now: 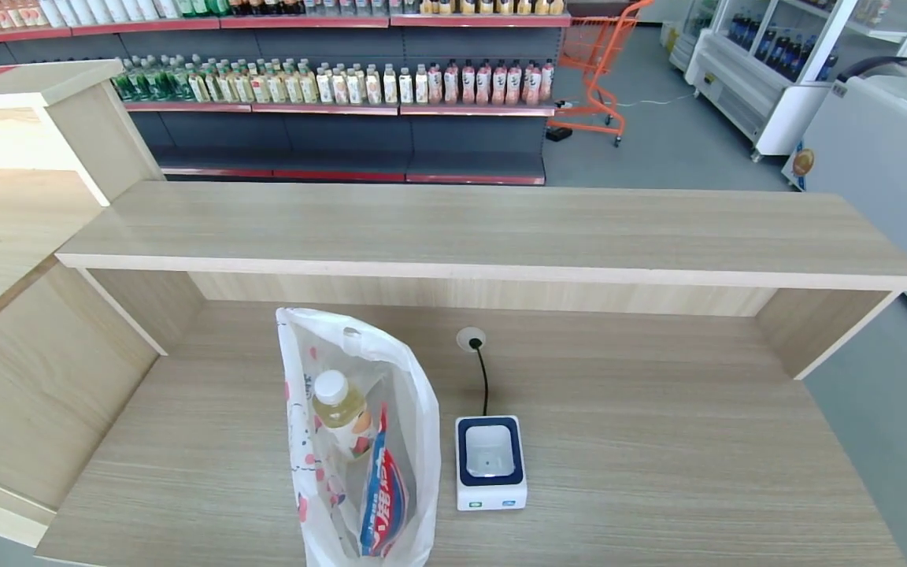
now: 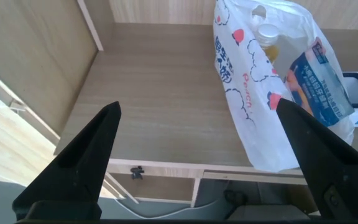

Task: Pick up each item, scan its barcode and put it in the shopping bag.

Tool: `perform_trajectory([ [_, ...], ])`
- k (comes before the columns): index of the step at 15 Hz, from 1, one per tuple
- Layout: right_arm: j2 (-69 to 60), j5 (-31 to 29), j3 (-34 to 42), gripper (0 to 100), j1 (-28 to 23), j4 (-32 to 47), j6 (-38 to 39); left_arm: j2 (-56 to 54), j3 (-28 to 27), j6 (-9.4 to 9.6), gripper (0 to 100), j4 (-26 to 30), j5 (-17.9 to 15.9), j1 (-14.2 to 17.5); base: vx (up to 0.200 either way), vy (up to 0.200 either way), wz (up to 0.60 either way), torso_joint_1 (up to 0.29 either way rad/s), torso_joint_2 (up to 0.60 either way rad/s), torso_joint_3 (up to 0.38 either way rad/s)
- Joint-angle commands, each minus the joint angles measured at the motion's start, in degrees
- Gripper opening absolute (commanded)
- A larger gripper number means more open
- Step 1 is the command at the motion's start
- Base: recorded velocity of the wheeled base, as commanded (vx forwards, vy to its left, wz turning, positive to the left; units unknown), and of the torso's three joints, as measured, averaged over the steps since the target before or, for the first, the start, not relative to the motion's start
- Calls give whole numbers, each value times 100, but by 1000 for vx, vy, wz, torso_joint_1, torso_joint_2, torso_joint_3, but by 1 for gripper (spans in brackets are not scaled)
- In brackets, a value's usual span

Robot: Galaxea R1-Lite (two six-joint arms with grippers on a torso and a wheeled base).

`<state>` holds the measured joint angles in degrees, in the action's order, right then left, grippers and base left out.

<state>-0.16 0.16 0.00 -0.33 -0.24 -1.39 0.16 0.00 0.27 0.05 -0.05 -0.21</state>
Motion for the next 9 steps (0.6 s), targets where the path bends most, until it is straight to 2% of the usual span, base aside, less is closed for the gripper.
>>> perform_trajectory([
  [1,16,2,0,100,7,-2,-2,-16,0,0,100,-5,-4,12,200,0,0,7,-2,7],
  [2,16,2,0,100,7,-2,-10,-16,0,-27,100,-5,-4,12,200,0,0,-12,-12,7],
  [3,16,2,0,0,7,-2,-19,-16,0,-27,100,-5,-4,12,0,0,0,0,0,0],
  [9,16,-16,0,0,7,7,157,-16,0,-27,100,-5,-4,12,0,0,0,0,0,0],
])
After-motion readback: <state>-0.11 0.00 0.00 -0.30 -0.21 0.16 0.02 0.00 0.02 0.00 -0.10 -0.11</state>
